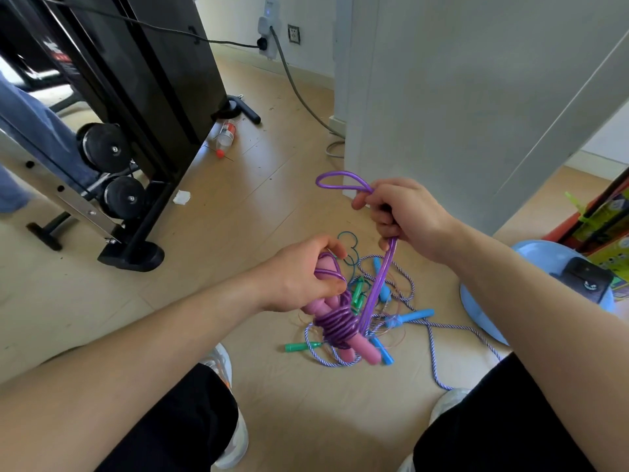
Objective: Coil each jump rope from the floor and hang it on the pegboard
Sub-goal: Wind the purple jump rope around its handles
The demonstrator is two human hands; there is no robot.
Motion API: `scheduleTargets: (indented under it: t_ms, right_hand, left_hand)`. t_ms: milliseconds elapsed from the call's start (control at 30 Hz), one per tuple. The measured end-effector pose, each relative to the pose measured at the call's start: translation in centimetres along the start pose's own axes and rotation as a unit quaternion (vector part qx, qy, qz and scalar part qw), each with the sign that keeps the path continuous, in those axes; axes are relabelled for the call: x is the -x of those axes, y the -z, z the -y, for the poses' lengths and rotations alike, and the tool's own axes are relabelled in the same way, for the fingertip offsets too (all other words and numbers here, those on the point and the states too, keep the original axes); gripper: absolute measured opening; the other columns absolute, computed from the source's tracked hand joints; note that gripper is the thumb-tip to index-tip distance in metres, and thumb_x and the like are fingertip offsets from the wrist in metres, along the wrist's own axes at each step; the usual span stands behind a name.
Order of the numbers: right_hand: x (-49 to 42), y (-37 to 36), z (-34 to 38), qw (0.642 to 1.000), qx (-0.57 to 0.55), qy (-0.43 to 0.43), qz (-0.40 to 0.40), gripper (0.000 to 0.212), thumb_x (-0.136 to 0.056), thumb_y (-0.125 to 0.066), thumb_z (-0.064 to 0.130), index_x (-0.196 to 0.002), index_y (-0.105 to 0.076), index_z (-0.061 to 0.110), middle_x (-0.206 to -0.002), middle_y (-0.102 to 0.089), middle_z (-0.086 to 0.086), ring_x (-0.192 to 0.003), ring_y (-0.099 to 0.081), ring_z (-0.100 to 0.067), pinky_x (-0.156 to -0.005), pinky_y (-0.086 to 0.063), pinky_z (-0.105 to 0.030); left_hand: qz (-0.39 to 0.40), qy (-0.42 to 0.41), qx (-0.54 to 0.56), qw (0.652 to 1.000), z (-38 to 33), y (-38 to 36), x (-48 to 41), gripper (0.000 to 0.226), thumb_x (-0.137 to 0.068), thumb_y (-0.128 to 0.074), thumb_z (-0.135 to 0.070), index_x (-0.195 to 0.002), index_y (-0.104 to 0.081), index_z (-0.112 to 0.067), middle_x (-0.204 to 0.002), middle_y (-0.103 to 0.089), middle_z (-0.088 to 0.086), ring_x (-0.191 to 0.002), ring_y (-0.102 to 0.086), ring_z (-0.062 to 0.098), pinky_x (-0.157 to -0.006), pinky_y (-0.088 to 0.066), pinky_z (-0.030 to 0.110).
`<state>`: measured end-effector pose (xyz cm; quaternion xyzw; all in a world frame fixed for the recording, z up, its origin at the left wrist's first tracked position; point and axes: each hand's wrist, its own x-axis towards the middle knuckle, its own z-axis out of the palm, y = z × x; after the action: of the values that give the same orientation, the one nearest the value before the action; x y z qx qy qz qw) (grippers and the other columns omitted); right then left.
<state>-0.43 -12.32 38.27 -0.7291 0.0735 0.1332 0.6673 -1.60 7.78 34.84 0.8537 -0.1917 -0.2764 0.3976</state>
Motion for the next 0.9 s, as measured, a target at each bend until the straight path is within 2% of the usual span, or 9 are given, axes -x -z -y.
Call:
scheduleTargets:
  t_ms: [100,200,300,367,433,500,667,800,900]
  right_hand:
    - [0.2,0.1,0.3,0.999,0.019,0.019,0.024,0.018,-0.099,-0.048,0.012,-0.096,-0.062,0.001,-0.054,-0.026,0.000,-0.045,-0.028,-0.018,-0.052,-0.047,-0.032]
    - [0.4,0.3,0.5,0.999,0.005,0.027,0.020,0.017,-0.099,-0.053,0.017,-0.094,-0.063,0.004,-0.055,-0.024,0.003,-0.048,-0.024,-0.016,-0.054,-0.036,-0.031]
    - [0.4,0.4,1.0,0.999,0.005,0.012,0.041,0.042,-0.088,-0.059,0.052,-0.098,-0.060,0.012,-0.063,-0.022,0.005,-0.050,-0.018,-0.013,-0.049,-0.023,-0.027]
    - [0.3,0.4,1.2,0.998,-0.016,-0.016,0.061,0.060,-0.083,-0.045,0.071,-0.098,-0.059,0.016,-0.065,-0.021,0.006,-0.051,-0.013,-0.012,-0.049,-0.014,-0.026]
    - [0.1,0.3,1.2,0.997,-0.024,-0.013,0.066,0.060,-0.095,-0.029,0.068,-0.094,-0.059,0.016,-0.065,-0.023,0.006,-0.051,-0.013,-0.011,-0.049,-0.012,-0.026]
    - [0.2,0.2,1.1,0.999,-0.005,0.003,0.054,0.055,-0.103,-0.026,0.058,-0.091,-0.059,0.015,-0.064,-0.026,0.006,-0.051,-0.016,-0.010,-0.047,-0.015,-0.024]
    - [0.2,-0.8,0.3,0.997,0.044,0.066,0.016,0.040,-0.106,-0.038,0.042,-0.085,-0.057,0.013,-0.059,-0.032,0.010,-0.048,-0.023,-0.009,-0.045,-0.021,-0.024]
    - [-0.1,-1.6,-0.5,0.992,0.056,0.104,-0.045,0.035,-0.102,-0.051,0.039,-0.080,-0.063,0.015,-0.060,-0.033,0.009,-0.050,-0.027,-0.011,-0.048,-0.026,-0.027]
    - [-0.1,-2.0,-0.8,0.992,0.002,0.104,-0.065,0.028,-0.100,-0.056,0.033,-0.083,-0.062,0.012,-0.056,-0.031,0.009,-0.051,-0.025,-0.013,-0.048,-0.024,-0.028]
  left_hand:
    - [0.040,0.001,-0.044,0.998,0.1,0.0,0.2,0.041,-0.080,-0.079,-0.021,-0.111,-0.054,-0.028,-0.098,-0.071,-0.004,-0.088,-0.067,0.017,-0.069,-0.055,0.026]
    - [0.068,-0.006,-0.018,0.997,0.1,-0.2,0.3,0.040,-0.077,-0.083,-0.019,-0.106,-0.056,-0.027,-0.102,-0.073,0.001,-0.093,-0.070,0.022,-0.079,-0.060,0.038]
    - [0.090,-0.022,0.026,0.995,-0.3,0.1,0.2,0.032,-0.079,-0.082,-0.014,-0.102,-0.062,-0.024,-0.099,-0.074,0.006,-0.088,-0.071,0.022,-0.080,-0.060,0.041]
    - [0.081,-0.024,0.047,0.995,-0.6,0.3,0.3,0.025,-0.082,-0.080,-0.014,-0.102,-0.066,-0.020,-0.095,-0.075,0.007,-0.083,-0.069,0.017,-0.080,-0.058,0.038]
    - [0.058,-0.016,0.057,0.997,-0.5,0.5,0.3,0.019,-0.087,-0.076,-0.017,-0.104,-0.067,-0.014,-0.097,-0.075,0.010,-0.085,-0.070,0.019,-0.080,-0.058,0.039]
    - [0.030,-0.006,0.045,0.999,-0.4,0.7,0.4,0.020,-0.092,-0.071,-0.025,-0.104,-0.067,-0.011,-0.098,-0.075,0.011,-0.086,-0.069,0.019,-0.082,-0.057,0.042]
    - [-0.021,0.008,0.085,0.996,-0.7,1.0,0.4,0.017,-0.098,-0.062,-0.024,-0.103,-0.066,-0.009,-0.084,-0.075,0.008,-0.081,-0.070,0.018,-0.074,-0.058,0.035]
    - [-0.023,0.018,0.162,0.986,-0.7,0.9,0.2,0.014,-0.098,-0.060,-0.020,-0.105,-0.063,-0.008,-0.097,-0.071,0.028,-0.079,-0.067,0.025,-0.068,-0.053,0.034]
    - [-0.019,0.026,0.222,0.975,-0.6,1.1,0.1,0.016,-0.098,-0.059,-0.021,-0.105,-0.062,-0.008,-0.094,-0.066,0.032,-0.077,-0.065,0.027,-0.060,-0.053,0.028]
